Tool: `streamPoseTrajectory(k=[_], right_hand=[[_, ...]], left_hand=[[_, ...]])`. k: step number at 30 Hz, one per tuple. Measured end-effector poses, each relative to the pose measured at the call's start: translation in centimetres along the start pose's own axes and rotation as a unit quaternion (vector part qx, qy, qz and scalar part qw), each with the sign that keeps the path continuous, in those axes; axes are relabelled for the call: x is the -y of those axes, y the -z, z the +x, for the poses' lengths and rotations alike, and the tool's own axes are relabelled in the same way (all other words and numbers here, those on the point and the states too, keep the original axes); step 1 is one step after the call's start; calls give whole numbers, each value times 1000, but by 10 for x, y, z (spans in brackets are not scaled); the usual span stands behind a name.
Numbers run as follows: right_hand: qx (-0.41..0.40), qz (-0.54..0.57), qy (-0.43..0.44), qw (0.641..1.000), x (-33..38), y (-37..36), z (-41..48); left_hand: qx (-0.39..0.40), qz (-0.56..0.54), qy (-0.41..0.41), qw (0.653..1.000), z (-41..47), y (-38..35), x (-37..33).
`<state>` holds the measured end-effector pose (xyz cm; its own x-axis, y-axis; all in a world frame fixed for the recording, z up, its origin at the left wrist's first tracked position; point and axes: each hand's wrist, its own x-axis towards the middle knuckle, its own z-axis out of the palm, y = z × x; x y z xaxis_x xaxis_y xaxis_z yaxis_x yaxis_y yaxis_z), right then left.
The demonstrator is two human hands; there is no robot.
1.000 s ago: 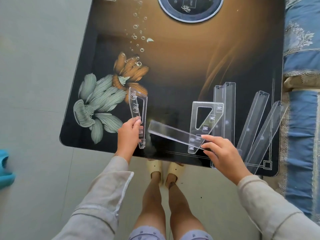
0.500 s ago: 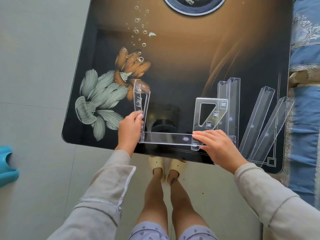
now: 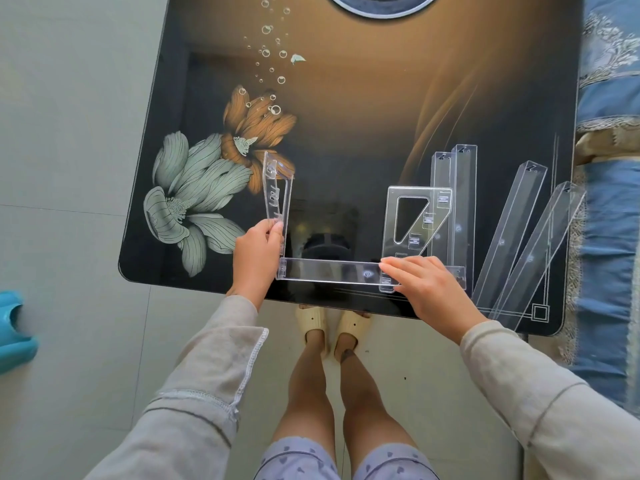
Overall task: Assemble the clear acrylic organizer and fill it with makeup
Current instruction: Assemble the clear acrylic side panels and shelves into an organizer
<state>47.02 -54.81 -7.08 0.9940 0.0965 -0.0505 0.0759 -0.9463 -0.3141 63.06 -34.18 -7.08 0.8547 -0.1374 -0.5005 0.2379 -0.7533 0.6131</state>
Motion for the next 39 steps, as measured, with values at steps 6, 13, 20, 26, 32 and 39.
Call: streamPoseTrajectory(k=[6,13,20,26,32,39], right_hand=[[-14,-9,7,1000,1,-3,2],[-12,-6,2,1000,2,-3,2],[-6,3,7,1000,9,-4,10],[2,11,2,1000,17,-7,18],[-2,11,-7,1000,18,-9,21],[1,14,-16,1000,17,-12,22]], left_hand=[[18,10,30,999,-13,0,16],[13,-108,70,992,-28,1,34],[10,-138,84,987,-31,7,50],[-95,-38,86,991,-26,3,39],[-140,1,89,986,-22,-2,31],[-115,8,101,988,-19,1,28]])
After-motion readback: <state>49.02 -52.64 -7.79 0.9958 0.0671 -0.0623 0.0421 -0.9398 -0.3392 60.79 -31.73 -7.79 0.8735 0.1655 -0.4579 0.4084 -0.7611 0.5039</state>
